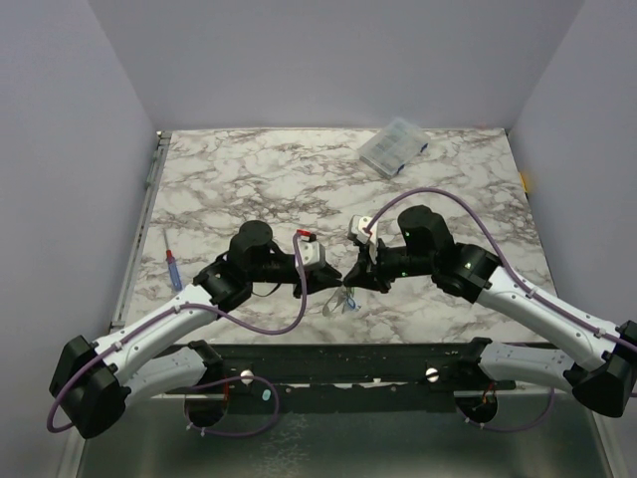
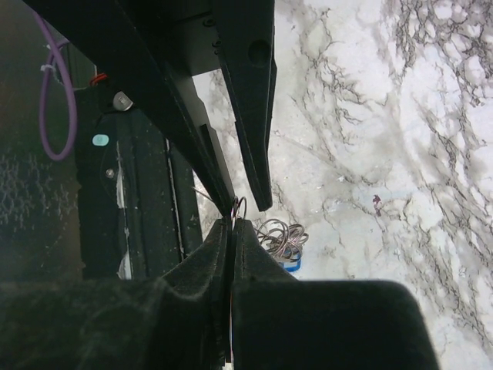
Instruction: Put the keys on the keyring
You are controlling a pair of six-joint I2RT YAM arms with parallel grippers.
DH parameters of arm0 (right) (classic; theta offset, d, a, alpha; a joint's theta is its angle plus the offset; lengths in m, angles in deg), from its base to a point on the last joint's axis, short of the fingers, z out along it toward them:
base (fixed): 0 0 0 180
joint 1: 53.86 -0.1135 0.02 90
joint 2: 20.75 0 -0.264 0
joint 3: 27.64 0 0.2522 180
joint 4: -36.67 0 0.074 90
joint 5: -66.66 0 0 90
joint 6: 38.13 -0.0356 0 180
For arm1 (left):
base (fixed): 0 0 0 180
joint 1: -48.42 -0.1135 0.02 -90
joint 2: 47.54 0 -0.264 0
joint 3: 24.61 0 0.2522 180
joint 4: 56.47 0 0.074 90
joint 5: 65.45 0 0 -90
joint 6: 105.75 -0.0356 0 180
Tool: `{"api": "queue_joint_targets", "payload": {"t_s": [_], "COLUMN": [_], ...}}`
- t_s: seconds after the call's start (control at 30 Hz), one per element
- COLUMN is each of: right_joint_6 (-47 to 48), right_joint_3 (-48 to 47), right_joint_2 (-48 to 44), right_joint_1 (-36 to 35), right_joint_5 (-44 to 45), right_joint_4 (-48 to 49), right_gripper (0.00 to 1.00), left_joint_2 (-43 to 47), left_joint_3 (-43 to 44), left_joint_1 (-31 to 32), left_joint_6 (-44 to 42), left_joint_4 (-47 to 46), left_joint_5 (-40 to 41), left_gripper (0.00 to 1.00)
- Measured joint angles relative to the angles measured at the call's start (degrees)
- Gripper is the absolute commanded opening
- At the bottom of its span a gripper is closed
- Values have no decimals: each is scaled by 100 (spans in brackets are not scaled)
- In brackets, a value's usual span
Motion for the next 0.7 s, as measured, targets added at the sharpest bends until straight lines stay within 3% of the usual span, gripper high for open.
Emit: {"api": "queue_joint_targets", "payload": {"t_s": [0.23, 0.47, 0.5, 0.6, 0.7], "right_joint_6": [17, 11, 4, -31, -111], "right_joint_3": [0, 11, 28, 98, 133], "right_joint_2": [-9, -216, -264, -402, -514], "right_joint_1": [17, 39, 39, 37, 33], "right_joint_5": [-50, -125, -122, -122, -122], "right_joint_4": [0, 13, 33, 142, 306], "right_gripper": [1, 1, 3, 25, 41], "left_joint_2": [-35, -52, -52, -11, 116], "left_joint_3": [17, 151, 177, 199, 199], "left_joint_1": [33, 37, 37, 46, 57], "left_joint_6": [2, 4, 4, 4, 0], "left_joint_4": [26, 57, 57, 37, 55], "left_joint_5": [-68, -195, -199, -201, -103], "left_gripper": [0, 0, 0, 0, 0]}}
